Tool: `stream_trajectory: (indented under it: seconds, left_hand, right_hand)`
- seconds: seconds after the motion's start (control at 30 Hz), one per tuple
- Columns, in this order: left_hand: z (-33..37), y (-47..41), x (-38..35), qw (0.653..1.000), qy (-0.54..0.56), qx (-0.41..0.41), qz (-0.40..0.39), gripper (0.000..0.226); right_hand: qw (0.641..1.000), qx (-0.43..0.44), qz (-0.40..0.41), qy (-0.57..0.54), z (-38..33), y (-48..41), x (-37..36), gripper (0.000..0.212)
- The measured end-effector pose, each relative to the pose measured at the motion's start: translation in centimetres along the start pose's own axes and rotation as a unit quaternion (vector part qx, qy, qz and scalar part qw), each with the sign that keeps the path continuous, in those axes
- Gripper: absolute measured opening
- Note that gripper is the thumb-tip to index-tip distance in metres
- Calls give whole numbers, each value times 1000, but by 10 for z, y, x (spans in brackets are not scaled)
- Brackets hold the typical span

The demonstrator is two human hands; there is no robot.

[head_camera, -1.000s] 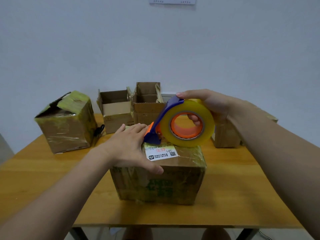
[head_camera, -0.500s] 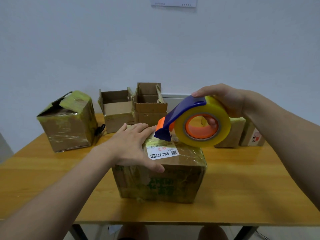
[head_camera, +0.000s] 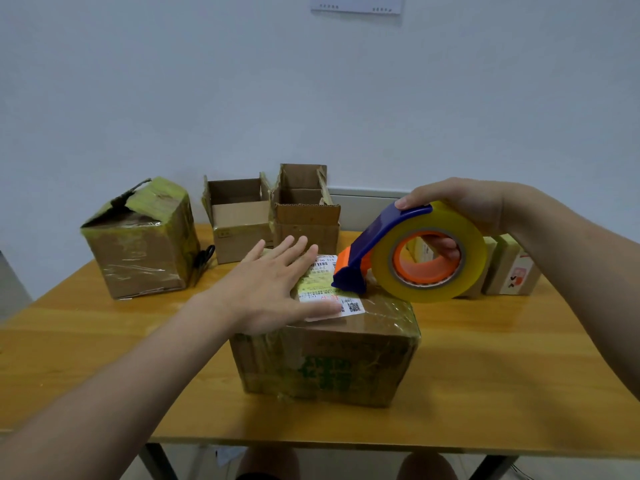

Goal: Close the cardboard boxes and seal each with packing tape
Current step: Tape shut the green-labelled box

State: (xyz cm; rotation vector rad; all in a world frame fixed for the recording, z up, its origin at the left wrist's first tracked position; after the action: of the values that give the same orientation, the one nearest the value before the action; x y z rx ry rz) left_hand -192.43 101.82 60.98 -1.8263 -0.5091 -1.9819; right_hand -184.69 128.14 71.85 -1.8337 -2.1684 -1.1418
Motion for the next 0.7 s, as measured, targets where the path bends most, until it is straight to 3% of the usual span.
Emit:
stream_trajectory:
  seconds: [0.13, 0.33, 0.47, 0.7]
  left_hand:
    - [15, 17, 6, 984, -49, -44, 163, 89]
    - [14, 31, -12, 958, -2, -117, 262, 60]
    - [19, 31, -5, 970, -6, -94, 225, 67]
    - [47, 24, -5, 995, -83, -51, 3, 115]
  right_hand:
    - [999, 3, 53, 2, 0, -4, 1, 43]
    - [997, -3, 71, -6, 4, -8, 4, 65]
    - [997, -7, 72, 17, 1, -6, 3, 85]
    - [996, -1, 84, 39, -3, -4, -2, 59]
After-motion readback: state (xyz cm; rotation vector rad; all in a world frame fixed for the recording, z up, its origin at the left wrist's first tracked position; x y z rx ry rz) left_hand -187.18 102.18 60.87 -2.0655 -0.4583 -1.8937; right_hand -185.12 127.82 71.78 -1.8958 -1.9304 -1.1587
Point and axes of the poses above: each hand's wrist, its own y-axis away from the middle knuckle, its own x-axis out of the back of the hand, z = x × y, the point moved 2 cm from there along -y, towards the middle knuckle, and after that the axes turned 11 degrees about -x, right-handed, at the moved point
